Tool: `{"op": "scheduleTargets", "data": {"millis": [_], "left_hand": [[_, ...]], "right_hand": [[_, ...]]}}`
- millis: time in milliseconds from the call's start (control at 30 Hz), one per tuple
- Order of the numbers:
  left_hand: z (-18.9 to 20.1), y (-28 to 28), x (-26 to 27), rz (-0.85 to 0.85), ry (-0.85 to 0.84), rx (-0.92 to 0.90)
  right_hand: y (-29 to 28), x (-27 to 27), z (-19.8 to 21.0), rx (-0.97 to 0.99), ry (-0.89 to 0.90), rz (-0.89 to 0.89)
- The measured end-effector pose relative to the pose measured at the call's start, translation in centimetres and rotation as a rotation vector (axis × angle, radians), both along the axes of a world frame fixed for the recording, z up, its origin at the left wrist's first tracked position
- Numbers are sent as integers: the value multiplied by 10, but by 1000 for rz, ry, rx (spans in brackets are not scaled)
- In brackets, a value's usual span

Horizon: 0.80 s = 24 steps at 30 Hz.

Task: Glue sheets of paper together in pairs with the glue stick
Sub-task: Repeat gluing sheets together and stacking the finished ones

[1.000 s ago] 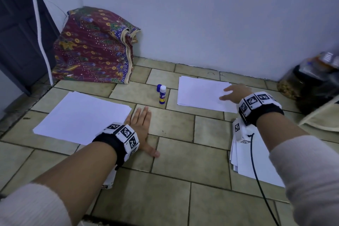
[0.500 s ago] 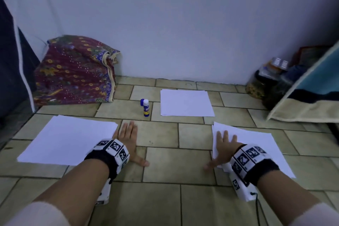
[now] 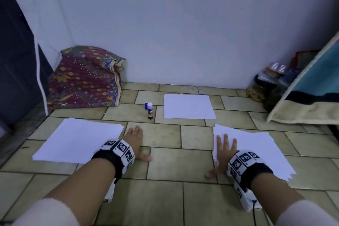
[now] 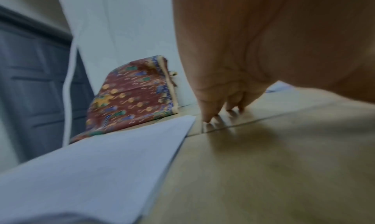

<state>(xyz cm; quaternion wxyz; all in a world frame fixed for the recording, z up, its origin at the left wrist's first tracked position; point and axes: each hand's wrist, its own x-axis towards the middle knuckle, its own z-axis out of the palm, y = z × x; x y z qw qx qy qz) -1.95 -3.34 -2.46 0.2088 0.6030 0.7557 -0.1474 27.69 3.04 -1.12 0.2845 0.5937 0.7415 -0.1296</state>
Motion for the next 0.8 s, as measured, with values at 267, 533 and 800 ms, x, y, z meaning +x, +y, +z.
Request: {"op": "scheduleTargets", "data": {"millis": [267, 533, 800], "left_hand": [[14, -21, -57, 209, 6, 214], [12, -55, -96, 254, 105, -73], [12, -62, -103, 237, 72, 35]], "right_hand": [[17, 4, -24, 12, 20, -9], [19, 5, -33, 62, 8, 2], [21, 8, -37, 54, 46, 6]]}}
